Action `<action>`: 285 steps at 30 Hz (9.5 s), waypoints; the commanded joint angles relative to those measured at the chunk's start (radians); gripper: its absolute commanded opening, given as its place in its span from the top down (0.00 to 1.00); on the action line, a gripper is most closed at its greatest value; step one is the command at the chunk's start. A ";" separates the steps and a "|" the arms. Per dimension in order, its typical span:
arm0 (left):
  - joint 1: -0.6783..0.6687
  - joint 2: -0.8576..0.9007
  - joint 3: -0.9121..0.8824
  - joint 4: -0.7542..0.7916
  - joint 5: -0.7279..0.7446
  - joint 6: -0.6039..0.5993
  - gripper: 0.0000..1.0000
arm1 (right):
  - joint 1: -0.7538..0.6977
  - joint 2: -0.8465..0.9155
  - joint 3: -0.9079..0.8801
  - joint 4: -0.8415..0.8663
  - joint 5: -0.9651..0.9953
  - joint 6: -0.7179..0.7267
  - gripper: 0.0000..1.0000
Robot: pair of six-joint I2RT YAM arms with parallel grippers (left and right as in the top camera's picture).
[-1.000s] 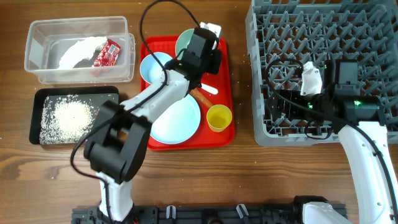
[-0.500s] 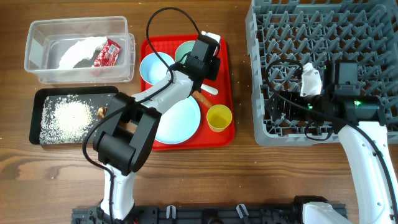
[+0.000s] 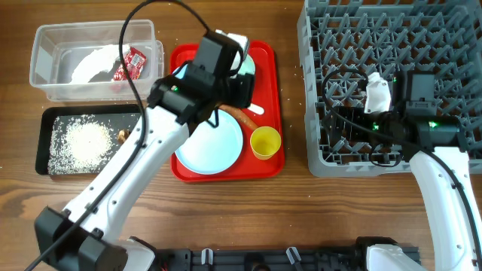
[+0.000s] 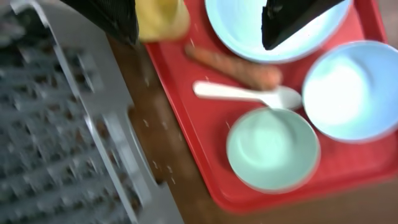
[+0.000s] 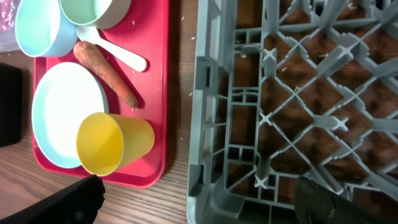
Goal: Sort waste into correct bins and load items into the dishwasher rack
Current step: 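Grasp the yellow cup with the left gripper and lift it, then hand the yellow cup from the left gripper to the right gripper, then place the yellow cup upside down in the dish rack with the right gripper, then reach the right gripper to the green bowl and grasp it, then carry the green bowl with the right gripper over the dish rack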
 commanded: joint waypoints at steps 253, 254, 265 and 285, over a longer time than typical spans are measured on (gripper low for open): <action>0.388 0.218 -0.007 -0.113 0.070 -0.211 0.19 | 0.442 0.930 0.444 0.666 0.246 0.642 0.96; 0.388 0.218 -0.007 -0.106 0.070 -0.211 0.18 | 0.430 0.898 0.444 0.652 0.246 0.618 0.96; 0.418 0.204 -0.003 -0.091 0.002 -0.211 0.12 | 0.375 0.418 0.445 0.352 0.594 0.376 0.96; 0.648 0.159 0.019 -0.101 0.034 -0.215 0.05 | 0.347 0.531 0.441 0.391 1.398 -0.728 0.96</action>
